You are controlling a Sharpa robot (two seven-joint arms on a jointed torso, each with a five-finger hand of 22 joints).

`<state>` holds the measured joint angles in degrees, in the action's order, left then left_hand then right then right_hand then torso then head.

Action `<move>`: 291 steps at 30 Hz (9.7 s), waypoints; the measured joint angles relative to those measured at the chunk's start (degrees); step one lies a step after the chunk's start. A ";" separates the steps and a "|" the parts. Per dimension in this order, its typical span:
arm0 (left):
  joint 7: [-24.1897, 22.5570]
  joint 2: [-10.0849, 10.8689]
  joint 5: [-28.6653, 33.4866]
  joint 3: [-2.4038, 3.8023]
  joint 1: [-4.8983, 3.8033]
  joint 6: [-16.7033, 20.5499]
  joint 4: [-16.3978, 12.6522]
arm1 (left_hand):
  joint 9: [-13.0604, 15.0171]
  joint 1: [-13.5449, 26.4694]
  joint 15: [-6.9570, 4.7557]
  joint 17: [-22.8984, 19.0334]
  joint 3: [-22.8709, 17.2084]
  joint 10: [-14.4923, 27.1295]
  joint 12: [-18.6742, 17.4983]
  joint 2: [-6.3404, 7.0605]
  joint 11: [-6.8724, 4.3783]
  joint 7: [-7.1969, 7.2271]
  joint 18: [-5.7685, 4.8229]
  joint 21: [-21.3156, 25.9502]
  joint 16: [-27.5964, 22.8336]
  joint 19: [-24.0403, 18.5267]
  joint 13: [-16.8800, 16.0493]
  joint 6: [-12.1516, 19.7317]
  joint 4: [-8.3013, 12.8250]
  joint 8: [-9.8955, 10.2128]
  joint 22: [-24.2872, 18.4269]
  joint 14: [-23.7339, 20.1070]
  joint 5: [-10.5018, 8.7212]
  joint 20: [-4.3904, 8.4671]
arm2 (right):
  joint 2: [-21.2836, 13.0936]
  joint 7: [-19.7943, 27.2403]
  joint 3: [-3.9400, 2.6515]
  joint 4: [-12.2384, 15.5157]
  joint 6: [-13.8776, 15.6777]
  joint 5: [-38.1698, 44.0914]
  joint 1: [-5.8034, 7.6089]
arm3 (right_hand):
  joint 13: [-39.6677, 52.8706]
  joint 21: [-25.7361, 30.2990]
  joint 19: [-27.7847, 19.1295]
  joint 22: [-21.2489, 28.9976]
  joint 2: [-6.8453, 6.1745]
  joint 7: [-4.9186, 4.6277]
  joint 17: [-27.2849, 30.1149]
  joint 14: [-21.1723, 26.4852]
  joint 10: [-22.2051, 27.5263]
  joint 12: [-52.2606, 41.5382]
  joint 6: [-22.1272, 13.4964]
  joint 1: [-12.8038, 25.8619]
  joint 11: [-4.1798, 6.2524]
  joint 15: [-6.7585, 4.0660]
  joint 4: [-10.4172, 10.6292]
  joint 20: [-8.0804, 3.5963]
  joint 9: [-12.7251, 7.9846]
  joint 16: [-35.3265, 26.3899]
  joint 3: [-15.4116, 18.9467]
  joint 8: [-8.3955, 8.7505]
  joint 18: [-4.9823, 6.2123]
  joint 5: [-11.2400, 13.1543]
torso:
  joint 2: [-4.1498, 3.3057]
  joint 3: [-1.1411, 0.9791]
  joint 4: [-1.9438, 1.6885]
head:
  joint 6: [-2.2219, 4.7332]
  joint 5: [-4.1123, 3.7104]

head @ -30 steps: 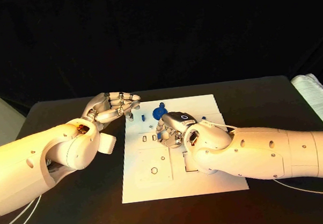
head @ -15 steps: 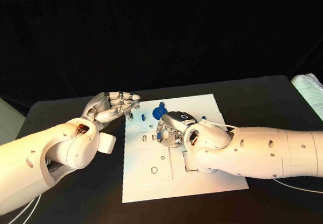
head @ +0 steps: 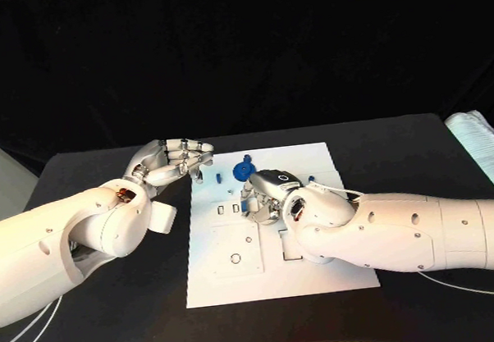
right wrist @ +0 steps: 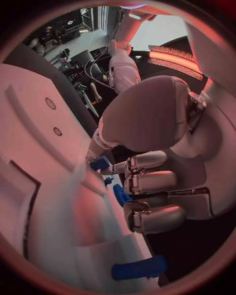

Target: Assemble the parts on the task board

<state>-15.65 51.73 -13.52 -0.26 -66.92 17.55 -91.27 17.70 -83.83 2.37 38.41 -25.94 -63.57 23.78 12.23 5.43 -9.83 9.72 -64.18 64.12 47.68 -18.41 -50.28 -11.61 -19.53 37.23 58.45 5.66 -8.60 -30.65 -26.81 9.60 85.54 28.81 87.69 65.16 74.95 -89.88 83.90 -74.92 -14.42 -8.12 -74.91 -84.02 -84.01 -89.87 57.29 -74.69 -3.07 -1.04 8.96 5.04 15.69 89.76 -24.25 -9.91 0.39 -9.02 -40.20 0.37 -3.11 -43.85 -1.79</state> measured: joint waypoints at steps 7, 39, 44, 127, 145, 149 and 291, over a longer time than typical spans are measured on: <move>0.06 0.03 -0.06 0.00 0.00 -0.02 0.01 | 0.00 0.00 0.00 0.06 0.00 0.41 0.35 0.00 0.01 0.00 0.00 0.00 0.22 0.00 -0.17 0.00 0.00 0.00 0.00 0.00 0.00 0.00 | 0.00 0.29 0.00 0.00 0.08 -0.01 -0.01 | 0.00 0.00 0.00 0.00 -0.05 -0.60 0.00 0.01 0.01 0.00 -1.17 0.05 -0.41 0.43 0.67 0.42 -0.61 0.00 4.83 0.74 0.00 0.59 | 0.01 0.01 0.00 | 0.03 0.02; 27.56 -4.81 -22.27 0.04 -3.00 -11.74 5.50 | 12.55 16.00 -2.57 33.64 4.52 5.43 31.66 -2.96 -1.95 2.66 -1.82 -11.22 20.02 15.87 -18.22 2.68 -5.17 -16.96 16.71 22.06 0.53 2.46 | -17.06 26.89 -0.48 9.35 4.17 -22.06 8.26 | -0.02 2.77 0.00 -0.03 2.80 -0.95 0.01 0.01 0.02 3.80 -2.31 -7.22 -0.81 0.83 6.75 0.83 -1.54 -0.22 14.42 0.01 0.00 -0.41 | 1.52 -0.25 0.83 | -0.41 0.94; 34.14 -7.86 -29.14 -0.05 -4.15 -15.99 7.89 | 13.97 19.55 -2.56 33.94 6.58 5.63 32.43 -3.05 -2.15 2.69 -1.81 -11.54 20.18 16.42 -18.22 3.32 -5.31 -17.78 17.43 22.45 0.53 2.45 | -19.48 29.22 -0.55 9.16 4.30 -28.42 9.41 | -0.03 3.15 0.00 -0.03 2.80 -0.94 0.01 0.01 0.02 4.00 -2.31 -7.22 -0.81 0.82 6.93 0.83 -1.49 -0.22 14.25 -0.26 -0.01 -2.08 | 1.93 -0.32 0.86 | -0.85 1.02; 45.50 -25.50 -42.19 -4.74 -7.44 -35.26 24.45 | 17.54 20.02 -2.76 36.53 7.57 5.62 34.46 -6.23 -2.56 3.07 -2.68 -13.32 21.70 18.46 -19.36 4.09 -5.07 -19.23 20.77 24.49 0.53 2.65 | -19.39 28.56 -0.60 4.73 6.95 -41.77 11.12 | -0.05 4.88 0.00 -0.03 2.56 -0.72 0.01 0.01 0.02 5.26 -2.90 -6.99 -0.81 0.82 7.23 0.82 -1.51 -0.89 14.59 -0.71 0.00 -3.18 | 2.05 -0.37 0.81 | -2.60 0.24; 45.49 -25.60 -41.19 -4.73 -7.46 -35.26 24.65 | 20.30 11.29 -3.32 36.52 -2.66 5.08 35.34 -6.78 -3.08 3.80 -2.67 -13.97 22.14 18.66 -19.76 4.42 -4.54 -19.76 21.34 25.22 0.47 2.86 | -19.31 28.35 -0.60 4.66 6.70 -41.72 11.12 | 0.00 5.14 0.00 -0.01 2.57 -0.72 0.01 0.01 0.02 5.26 -2.89 -6.99 -0.81 0.82 7.23 0.82 -1.52 -0.89 14.59 -0.71 -0.01 -3.18 | 2.07 -0.40 0.81 | -2.72 0.10; 45.46 -25.60 -40.85 -4.73 -7.45 -35.26 24.70 | 20.77 9.73 -3.50 36.52 -7.04 4.91 35.40 -5.73 -3.31 3.98 -2.67 -14.00 22.14 18.66 -19.68 4.84 -3.30 -19.94 21.44 25.40 0.27 2.87 | -19.28 28.31 -0.60 4.63 6.63 -41.71 11.12 | 0.00 5.14 0.00 -0.01 2.57 -0.72 0.01 0.01 0.02 5.26 -2.89 -6.99 -0.81 0.82 7.23 0.82 -1.52 -0.89 14.59 -0.70 -0.01 -3.18 | 2.07 -0.40 0.81 | -2.73 0.12; 45.19 -20.75 -48.74 -6.51 -5.30 -22.42 17.96 | 29.18 23.01 -6.78 36.54 -10.78 -8.95 40.76 1.56 -7.27 7.98 -4.48 -18.83 25.63 28.18 -29.26 -2.85 0.75 -19.99 32.31 25.60 23.14 6.25 | -19.78 27.64 -0.58 4.31 5.76 -41.23 11.12 | -0.02 5.14 0.00 -0.03 2.89 -0.72 0.00 0.01 0.02 5.26 -2.89 -5.76 -0.81 0.82 7.39 0.82 -1.45 -1.11 14.76 -1.15 -0.01 -3.40 | 1.97 -0.45 0.85 | -4.45 0.82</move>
<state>29.54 30.97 -62.27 -6.77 -72.22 -4.88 -73.31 46.88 -60.81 -4.41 74.94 -36.72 -72.53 64.55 13.79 -1.84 -1.85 5.24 -83.01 89.75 75.86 -47.67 -53.13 -10.86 -39.52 69.53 84.04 28.80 -2.35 -50.43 0.83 9.02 89.85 34.57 46.46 76.28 74.93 -84.74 83.90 -74.95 -11.53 -8.85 -74.92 -84.02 -83.99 -84.61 54.40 -80.44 -3.87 -0.22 16.35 5.86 14.24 88.64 -9.49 -11.06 0.39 -12.42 -38.23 -0.08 -2.26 -48.31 -0.97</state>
